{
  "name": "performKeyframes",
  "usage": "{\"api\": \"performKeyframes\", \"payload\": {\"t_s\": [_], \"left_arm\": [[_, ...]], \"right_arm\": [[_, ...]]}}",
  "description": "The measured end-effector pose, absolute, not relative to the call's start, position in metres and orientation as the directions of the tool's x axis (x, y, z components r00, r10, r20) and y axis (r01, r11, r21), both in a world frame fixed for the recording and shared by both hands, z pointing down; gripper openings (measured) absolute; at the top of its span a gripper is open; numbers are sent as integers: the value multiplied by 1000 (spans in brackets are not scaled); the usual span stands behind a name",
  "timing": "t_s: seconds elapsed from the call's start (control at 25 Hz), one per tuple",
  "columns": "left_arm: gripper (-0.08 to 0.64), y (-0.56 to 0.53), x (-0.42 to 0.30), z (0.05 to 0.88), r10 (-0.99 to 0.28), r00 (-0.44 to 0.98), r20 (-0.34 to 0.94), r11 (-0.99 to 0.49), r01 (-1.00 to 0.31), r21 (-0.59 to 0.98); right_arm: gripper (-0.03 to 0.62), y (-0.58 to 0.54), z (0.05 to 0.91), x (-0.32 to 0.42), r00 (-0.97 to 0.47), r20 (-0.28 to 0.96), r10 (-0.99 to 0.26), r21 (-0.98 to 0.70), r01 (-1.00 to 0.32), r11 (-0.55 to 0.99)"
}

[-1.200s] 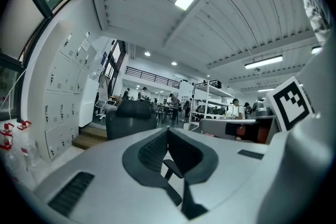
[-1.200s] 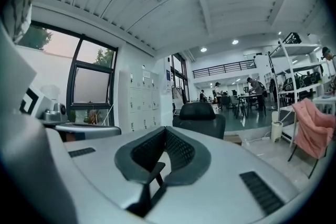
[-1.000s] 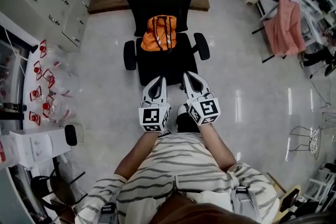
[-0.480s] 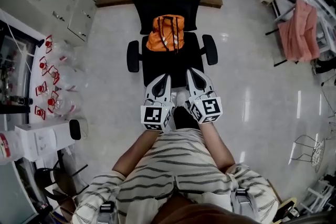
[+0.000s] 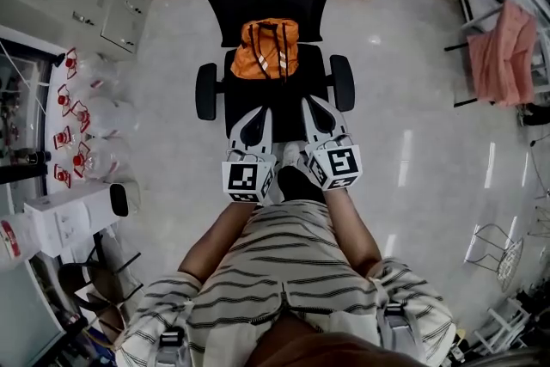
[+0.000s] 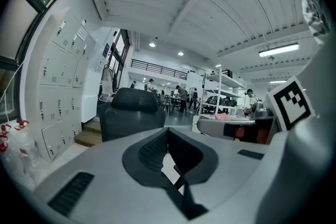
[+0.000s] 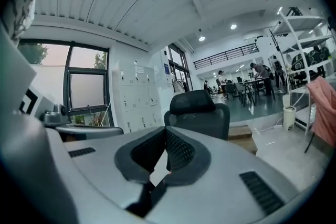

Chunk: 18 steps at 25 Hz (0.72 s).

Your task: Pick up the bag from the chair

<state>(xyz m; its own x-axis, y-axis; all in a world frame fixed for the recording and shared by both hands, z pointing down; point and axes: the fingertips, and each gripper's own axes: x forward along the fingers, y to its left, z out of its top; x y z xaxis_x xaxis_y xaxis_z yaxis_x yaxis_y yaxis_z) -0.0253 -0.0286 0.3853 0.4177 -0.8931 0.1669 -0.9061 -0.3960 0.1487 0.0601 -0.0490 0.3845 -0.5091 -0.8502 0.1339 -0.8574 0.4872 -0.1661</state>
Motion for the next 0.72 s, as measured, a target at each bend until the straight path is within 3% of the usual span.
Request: {"api": "performKeyframes", "payload": {"t_s": [0.72], "left_arm": [[23,-123,-1,416,-913,341,224,-308,-936,170]], "right_arm": [[18,-143,430,85,-568,213,-795,-227,-820,525]]}}
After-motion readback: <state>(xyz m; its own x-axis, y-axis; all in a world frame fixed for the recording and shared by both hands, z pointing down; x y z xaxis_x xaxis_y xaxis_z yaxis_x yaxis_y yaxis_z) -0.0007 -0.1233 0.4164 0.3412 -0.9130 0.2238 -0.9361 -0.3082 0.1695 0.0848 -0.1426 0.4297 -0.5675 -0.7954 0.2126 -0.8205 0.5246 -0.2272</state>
